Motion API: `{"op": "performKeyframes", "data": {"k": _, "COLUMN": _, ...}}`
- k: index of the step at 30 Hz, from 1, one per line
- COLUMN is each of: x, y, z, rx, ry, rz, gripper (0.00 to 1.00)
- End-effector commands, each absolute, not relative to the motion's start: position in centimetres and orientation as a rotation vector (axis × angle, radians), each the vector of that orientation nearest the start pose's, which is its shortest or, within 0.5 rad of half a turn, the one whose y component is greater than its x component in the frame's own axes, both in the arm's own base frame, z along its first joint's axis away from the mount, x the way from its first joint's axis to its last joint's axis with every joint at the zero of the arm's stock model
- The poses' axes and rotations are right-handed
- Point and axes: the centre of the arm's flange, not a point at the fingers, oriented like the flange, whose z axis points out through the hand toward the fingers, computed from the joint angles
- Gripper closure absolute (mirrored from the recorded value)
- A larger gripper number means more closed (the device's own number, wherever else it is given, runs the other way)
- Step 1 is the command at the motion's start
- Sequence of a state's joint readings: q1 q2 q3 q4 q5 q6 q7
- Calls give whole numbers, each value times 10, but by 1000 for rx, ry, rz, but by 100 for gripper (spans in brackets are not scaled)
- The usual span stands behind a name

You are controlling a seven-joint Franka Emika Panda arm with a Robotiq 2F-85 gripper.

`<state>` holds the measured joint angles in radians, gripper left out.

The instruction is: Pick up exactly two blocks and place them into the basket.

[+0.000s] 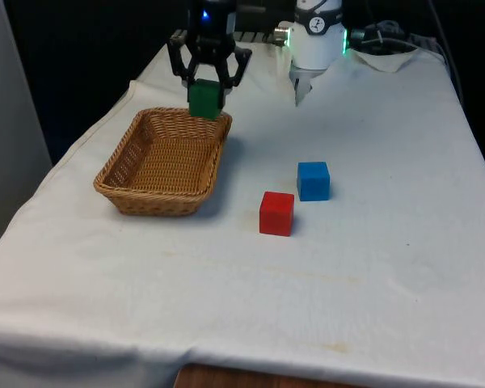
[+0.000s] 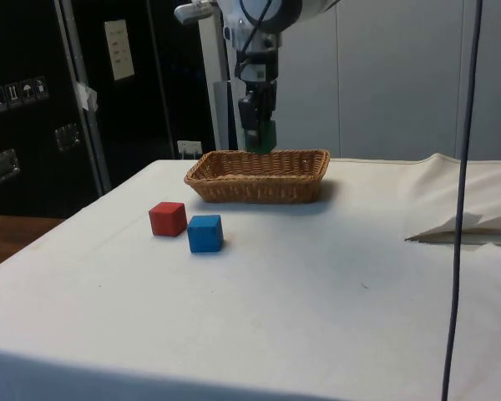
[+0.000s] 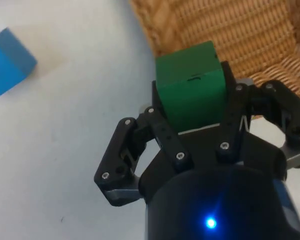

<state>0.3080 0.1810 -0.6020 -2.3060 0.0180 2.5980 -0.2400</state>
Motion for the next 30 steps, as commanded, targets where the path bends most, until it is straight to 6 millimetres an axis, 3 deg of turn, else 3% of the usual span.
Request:
{"op": "performKeyframes", "data": {"k": 1, "x": 514, "y": -161, "z": 294, "rx": -3258, "ry": 86, "rz": -199, "gripper": 100}}
{"op": "performKeyframes", "data": {"k": 10, "x": 508, "y": -193, "z": 282, "rx": -3297, "ry": 95, "rz": -200, "gripper": 100}}
{"op": "performKeyframes", "data": {"k": 11, "x": 509, "y": -186, "z": 284, "rx": -3299, "ry": 98, "rz": -189, "gripper": 100}}
{"op": "performKeyframes", "data": {"k": 19, "x": 499, "y": -224, "z": 267, "rx": -3326, "ry": 110, "rz": -184, "gripper": 100}}
{"op": "performKeyframes", "data": {"k": 30, "x": 485, "y": -246, "z": 242, "rx": -3322, "ry": 129, "rz": -143, "gripper": 100}}
